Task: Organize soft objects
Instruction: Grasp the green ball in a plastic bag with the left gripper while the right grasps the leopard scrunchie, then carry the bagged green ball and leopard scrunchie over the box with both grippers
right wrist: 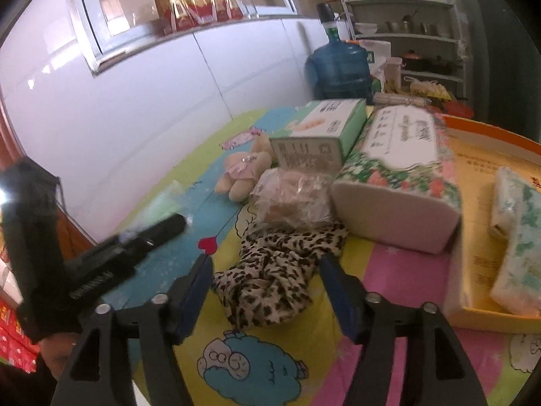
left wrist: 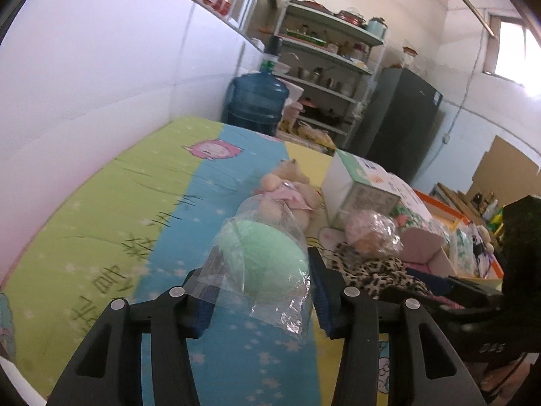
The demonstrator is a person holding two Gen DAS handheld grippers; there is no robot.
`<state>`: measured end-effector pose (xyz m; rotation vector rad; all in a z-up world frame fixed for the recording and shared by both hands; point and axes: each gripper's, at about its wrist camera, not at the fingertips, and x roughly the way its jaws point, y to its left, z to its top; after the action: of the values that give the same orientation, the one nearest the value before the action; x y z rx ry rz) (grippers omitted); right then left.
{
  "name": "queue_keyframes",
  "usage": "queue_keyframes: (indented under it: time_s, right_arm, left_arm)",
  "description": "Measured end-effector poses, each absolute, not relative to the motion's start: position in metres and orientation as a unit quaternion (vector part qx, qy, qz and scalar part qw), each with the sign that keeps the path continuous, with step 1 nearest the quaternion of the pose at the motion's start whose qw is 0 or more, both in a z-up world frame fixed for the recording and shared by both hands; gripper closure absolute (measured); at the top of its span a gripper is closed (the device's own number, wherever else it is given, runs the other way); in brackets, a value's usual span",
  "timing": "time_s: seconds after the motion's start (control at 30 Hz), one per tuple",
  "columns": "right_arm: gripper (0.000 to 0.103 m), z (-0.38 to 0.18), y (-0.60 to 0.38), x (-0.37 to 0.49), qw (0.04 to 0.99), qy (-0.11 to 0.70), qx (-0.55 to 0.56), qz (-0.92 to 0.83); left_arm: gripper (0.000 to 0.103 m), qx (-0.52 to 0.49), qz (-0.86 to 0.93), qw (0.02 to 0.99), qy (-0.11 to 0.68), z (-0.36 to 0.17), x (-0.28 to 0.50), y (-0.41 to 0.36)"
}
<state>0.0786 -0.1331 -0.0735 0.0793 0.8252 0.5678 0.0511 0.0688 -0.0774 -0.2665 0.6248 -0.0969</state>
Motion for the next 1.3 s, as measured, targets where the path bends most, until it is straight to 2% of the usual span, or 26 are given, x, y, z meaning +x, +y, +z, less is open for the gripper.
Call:
queue_keyframes:
  time_s: [0.27,0.43,0.53,1.3]
  right_arm:
    - [0.03,-0.083,-0.103,0.087,0.874,0.42,-0.017,0.244]
    - [0.07,-0.082,-0.109,0.087,0.88,0.419,-0.013,0.222]
    - [0.076,-0.08,-0.117,0.085,0.88,0.417,-0.004,0.225]
    - [0.078,-0.03,-0.196,0.035,0.909,0.334,0.059,0.24]
  left_arm:
    - [0.053,-0.142,-0.043,0.941,0.303,-0.08,0.041,0.086]
    - [0.053,-0.136,-0.046,0.944,0.298,-0.077,0.038,0.083]
    - [0.053,-0.13,-0.047,0.946,0.293,-0.073,0.036,0.079]
    - [0.053,-0.076,-0.087,0.957,0.267,-0.037,0.027,0.001]
